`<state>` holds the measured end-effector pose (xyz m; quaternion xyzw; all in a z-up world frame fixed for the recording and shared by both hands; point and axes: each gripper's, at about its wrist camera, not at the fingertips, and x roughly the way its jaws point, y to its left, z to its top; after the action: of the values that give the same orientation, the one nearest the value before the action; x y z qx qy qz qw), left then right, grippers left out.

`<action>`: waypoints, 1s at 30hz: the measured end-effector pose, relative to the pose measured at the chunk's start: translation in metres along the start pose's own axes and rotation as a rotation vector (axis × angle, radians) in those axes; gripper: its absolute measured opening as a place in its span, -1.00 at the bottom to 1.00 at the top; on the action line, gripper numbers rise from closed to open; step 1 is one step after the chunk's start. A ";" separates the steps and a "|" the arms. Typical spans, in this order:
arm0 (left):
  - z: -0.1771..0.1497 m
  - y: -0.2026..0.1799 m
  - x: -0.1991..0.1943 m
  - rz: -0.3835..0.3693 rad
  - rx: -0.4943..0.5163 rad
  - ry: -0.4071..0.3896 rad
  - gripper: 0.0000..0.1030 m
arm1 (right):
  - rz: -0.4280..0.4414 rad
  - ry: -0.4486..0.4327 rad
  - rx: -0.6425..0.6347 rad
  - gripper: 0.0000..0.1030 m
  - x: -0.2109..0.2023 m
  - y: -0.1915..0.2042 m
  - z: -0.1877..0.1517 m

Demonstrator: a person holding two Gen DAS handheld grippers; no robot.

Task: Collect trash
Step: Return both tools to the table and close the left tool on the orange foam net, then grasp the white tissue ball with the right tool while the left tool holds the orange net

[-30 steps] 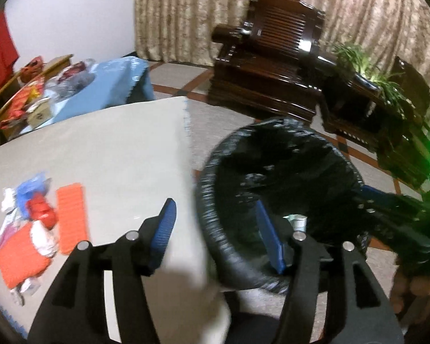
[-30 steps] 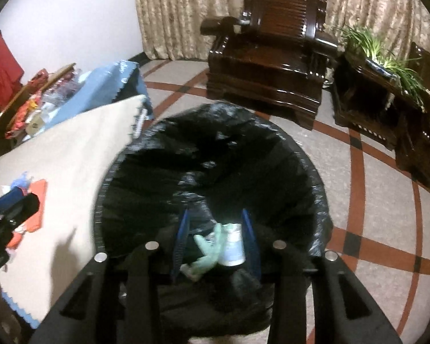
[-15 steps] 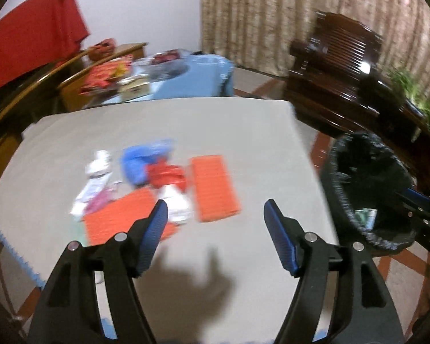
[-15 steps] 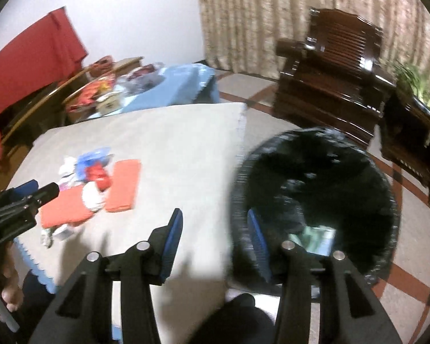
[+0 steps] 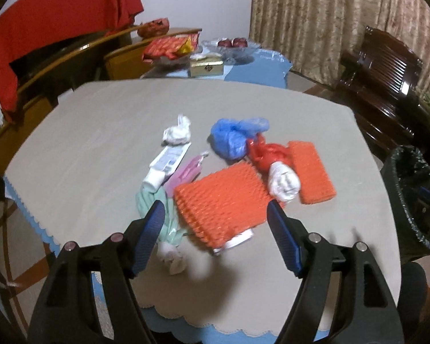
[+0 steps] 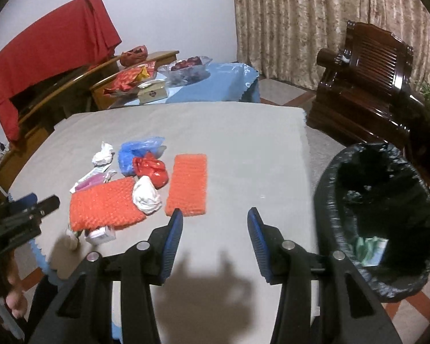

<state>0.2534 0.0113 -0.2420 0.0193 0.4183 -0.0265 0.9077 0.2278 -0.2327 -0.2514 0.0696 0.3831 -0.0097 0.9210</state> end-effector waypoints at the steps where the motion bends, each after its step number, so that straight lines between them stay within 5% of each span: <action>1: -0.001 0.004 0.007 -0.007 -0.004 0.011 0.40 | -0.004 -0.001 0.001 -0.10 0.005 0.005 -0.002; 18: -0.009 0.010 0.096 -0.097 0.027 0.134 0.44 | -0.007 0.036 -0.064 -0.10 0.073 0.064 -0.005; 23: -0.003 0.013 0.104 -0.108 0.036 0.129 -0.16 | -0.002 0.047 -0.065 -0.10 0.086 0.066 -0.001; 24: -0.001 0.014 0.102 -0.104 0.041 0.116 -0.73 | 0.001 0.049 -0.062 -0.10 0.087 0.067 0.000; 25: 0.003 0.015 0.102 -0.122 0.038 0.120 -0.89 | 0.004 0.050 -0.059 -0.10 0.089 0.067 0.001; 30: 0.015 0.023 0.087 -0.127 0.014 0.058 -0.89 | 0.020 0.060 -0.057 -0.10 0.093 0.069 0.002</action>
<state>0.3227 0.0305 -0.2977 0.0000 0.4444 -0.0864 0.8916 0.3002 -0.1612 -0.3074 0.0476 0.4097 0.0126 0.9109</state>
